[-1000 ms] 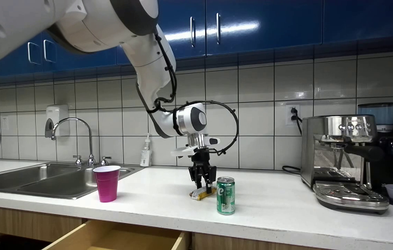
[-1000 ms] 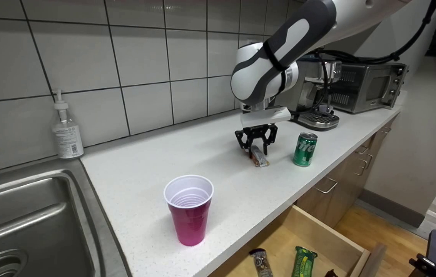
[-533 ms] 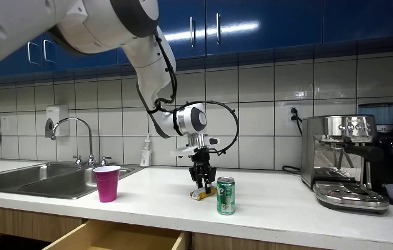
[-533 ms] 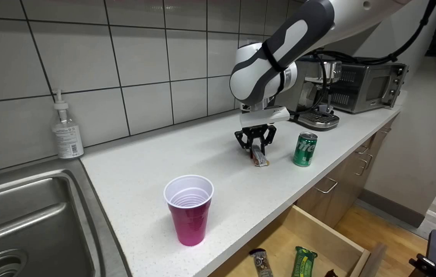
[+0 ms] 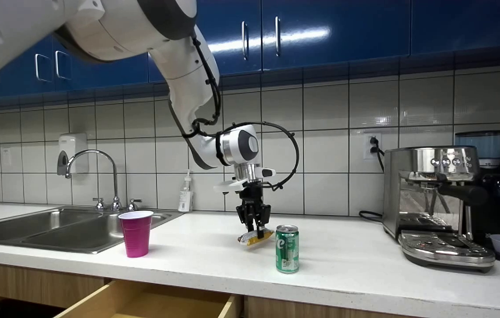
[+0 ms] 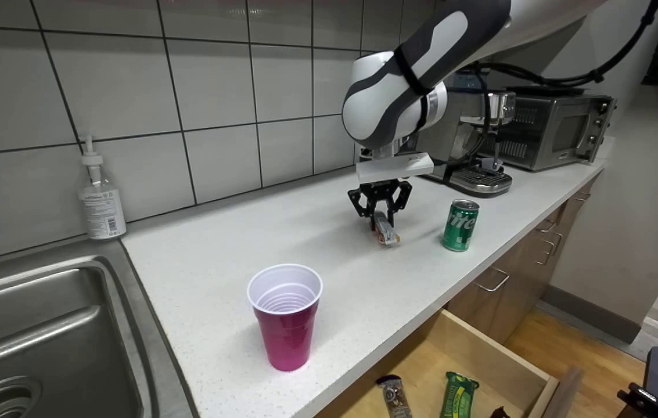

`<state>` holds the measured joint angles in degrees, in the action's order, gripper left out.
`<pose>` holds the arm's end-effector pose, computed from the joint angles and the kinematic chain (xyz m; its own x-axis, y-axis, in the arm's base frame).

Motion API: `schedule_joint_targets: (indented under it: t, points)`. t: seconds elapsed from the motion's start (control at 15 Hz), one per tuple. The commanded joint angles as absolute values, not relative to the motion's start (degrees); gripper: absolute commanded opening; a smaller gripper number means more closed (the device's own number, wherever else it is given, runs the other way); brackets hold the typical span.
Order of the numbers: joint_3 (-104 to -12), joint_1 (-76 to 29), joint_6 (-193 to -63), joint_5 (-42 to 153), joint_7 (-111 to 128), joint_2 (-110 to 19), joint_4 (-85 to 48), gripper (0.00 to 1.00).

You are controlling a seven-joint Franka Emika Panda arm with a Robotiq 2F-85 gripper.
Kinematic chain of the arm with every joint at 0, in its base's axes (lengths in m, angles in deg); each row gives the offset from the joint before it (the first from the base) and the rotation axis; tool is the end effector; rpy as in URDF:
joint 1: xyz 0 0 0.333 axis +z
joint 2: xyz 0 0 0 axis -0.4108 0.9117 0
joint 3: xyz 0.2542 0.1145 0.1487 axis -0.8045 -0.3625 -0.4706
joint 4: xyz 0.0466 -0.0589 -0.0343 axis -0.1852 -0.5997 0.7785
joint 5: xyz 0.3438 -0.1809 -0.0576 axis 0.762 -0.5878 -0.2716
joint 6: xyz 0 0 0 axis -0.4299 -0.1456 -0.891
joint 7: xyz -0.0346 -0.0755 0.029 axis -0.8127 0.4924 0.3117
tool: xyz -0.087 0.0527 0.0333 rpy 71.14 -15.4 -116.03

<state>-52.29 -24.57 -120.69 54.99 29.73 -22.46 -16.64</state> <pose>0.6857 -0.1062 0.2330 0.8530 -0.5216 0.0195 -0.5179 -0.8411 0.1559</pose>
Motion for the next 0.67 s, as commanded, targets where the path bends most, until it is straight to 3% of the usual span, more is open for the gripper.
schedule_joint_targets:
  t: [0.0,0.6]
  points:
    - [-52.49,-23.24,-122.47,55.19,29.96,-28.15,-22.54,0.16]
    - [-52.4,-17.83,-125.59,53.51,35.76,-39.12,-38.64,0.16]
